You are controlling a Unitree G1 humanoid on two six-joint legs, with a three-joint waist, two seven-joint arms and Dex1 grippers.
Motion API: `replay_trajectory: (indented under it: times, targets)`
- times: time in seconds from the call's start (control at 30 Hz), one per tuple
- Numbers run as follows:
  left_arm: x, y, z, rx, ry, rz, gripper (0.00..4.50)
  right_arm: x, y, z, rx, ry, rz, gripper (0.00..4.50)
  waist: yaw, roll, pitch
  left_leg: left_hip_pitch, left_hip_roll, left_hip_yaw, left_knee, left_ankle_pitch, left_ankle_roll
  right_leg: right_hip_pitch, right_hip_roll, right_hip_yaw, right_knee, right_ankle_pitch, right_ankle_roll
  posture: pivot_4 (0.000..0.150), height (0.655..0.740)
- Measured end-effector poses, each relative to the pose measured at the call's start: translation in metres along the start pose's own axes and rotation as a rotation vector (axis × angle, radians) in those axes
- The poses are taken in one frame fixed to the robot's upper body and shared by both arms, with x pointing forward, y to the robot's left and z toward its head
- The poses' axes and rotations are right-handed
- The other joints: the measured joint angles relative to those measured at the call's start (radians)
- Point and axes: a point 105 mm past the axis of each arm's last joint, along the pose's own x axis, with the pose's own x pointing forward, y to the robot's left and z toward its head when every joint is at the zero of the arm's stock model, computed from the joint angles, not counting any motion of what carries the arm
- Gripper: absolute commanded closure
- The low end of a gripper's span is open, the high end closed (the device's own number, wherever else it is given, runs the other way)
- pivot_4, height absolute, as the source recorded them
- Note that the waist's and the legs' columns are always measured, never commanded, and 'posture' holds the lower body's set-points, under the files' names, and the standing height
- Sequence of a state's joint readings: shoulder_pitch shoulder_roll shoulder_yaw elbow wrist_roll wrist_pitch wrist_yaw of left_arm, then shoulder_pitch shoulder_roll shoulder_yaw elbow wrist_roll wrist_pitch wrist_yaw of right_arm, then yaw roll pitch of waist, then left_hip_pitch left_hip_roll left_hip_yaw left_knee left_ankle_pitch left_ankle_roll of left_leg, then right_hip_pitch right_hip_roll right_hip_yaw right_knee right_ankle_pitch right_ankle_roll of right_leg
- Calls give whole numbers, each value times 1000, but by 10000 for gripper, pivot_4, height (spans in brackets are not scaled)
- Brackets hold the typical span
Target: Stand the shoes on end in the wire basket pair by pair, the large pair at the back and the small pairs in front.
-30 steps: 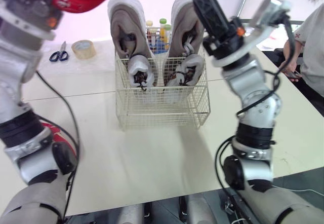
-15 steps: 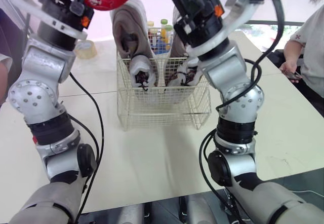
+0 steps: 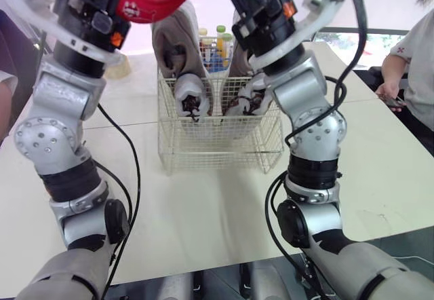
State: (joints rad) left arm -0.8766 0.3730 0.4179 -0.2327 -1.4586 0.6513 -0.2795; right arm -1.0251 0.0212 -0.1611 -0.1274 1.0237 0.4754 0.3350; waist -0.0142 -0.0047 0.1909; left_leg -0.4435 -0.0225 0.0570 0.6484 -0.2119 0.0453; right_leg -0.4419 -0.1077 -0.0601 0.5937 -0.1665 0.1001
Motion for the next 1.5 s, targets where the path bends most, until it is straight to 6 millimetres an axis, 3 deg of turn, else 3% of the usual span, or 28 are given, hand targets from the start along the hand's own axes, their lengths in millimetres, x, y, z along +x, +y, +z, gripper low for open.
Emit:
replay_trajectory:
  times: [0.13, 0.17, 0.23, 0.37, 0.47, 0.6, 0.8, 0.93, 1.0, 1.1, 1.2, 1.33, 1.5]
  targets:
    - [-4, 3, -10, -21, 44, 10, 39630, 3, 14, 8, 40, -41, 46, 516, 3, 0, 0, 0, 0, 0, 0, 0, 0, 0, 0, 0, -1, -1, -1, 1500, 7400]
    - [-3, 3, -13, -26, 52, 6, 39630, 3, 19, 8, 46, -38, 64, 2726, 3, 0, 0, -1, 0, 0, 0, 0, 0, 0, 0, 0, -1, -1, -1, 1500, 7400]
    - [-3, -1, -13, -26, 53, -11, 39630, 1, 26, 10, 55, -40, 92, 8815, 1, 0, 0, 0, 0, 0, 0, 0, 0, 0, 0, 0, -1, -1, -1, 1500, 7400]
    - [0, -10, -16, -14, 70, -48, 39630, -6, 28, 12, 59, -43, 79, 26603, 1, 0, 0, 0, 0, -1, 0, 0, 0, 0, 0, 0, -1, -1, -1, 1500, 7400]
    - [0, -10, -16, -8, 72, -45, 39630, -6, 21, 11, 64, -32, 79, 35084, 0, 0, 0, 0, 1, 0, 0, 0, 0, 0, 1, 0, -2, -1, -2, 1500, 7400]
    - [-2, 0, -17, 24, 86, 14, 22017, -3, 12, 11, 45, 5, 97, 35419, 2, 0, 0, -1, 1, -1, -1, 0, 0, 0, 1, 0, -3, -1, -2, 1500, 7400]
    - [-15, 8, -38, 236, 297, 127, 22017, -17, -1, 33, -204, 253, 158, 35419, 3, 0, 0, -3, 1, 1, -1, -1, 1, 1, 1, 0, -11, -1, -2, 1500, 7400]
    - [-44, 13, -45, 338, 486, 224, 22017, -39, -8, 84, -400, 462, 227, 35419, 4, 0, 1, -5, 1, 1, -3, -2, 1, -1, 1, 0, -15, -1, -2, 1500, 7400]
    - [-48, 12, -41, 355, 525, 256, 22017, -44, -4, 94, -425, 538, 276, 35419, 0, 0, 1, -5, 3, 1, -4, -3, -1, -2, 1, 0, -15, -1, -2, 1500, 7400]
    - [-54, -2, -32, 424, 593, 282, 22017, -59, -3, 87, -438, 714, 337, 35419, -7, 0, 1, -3, 4, 2, -4, -6, -4, -2, 1, 1, -15, -2, -4, 1500, 7400]
    - [-65, -8, -44, 418, 621, 318, 22017, -75, -16, 69, -427, 823, 333, 35419, 0, 0, 1, -2, 4, 2, -5, -6, -5, -1, -1, 1, -15, -2, -4, 1500, 7400]
    - [-76, 1, -49, 350, 508, 442, 22017, -93, -31, 49, -399, 883, 306, 35419, 11, 0, 2, -4, 3, 2, -3, -6, -5, -1, -3, 2, -14, -2, -4, 1500, 7400]
    - [-97, 9, -60, 313, 479, 560, 22017, -111, -38, 40, -408, 945, 302, 35419, 26, 0, 2, -5, 2, 3, -3, -6, -5, -2, -4, 2, -15, -2, -4, 1500, 7400]
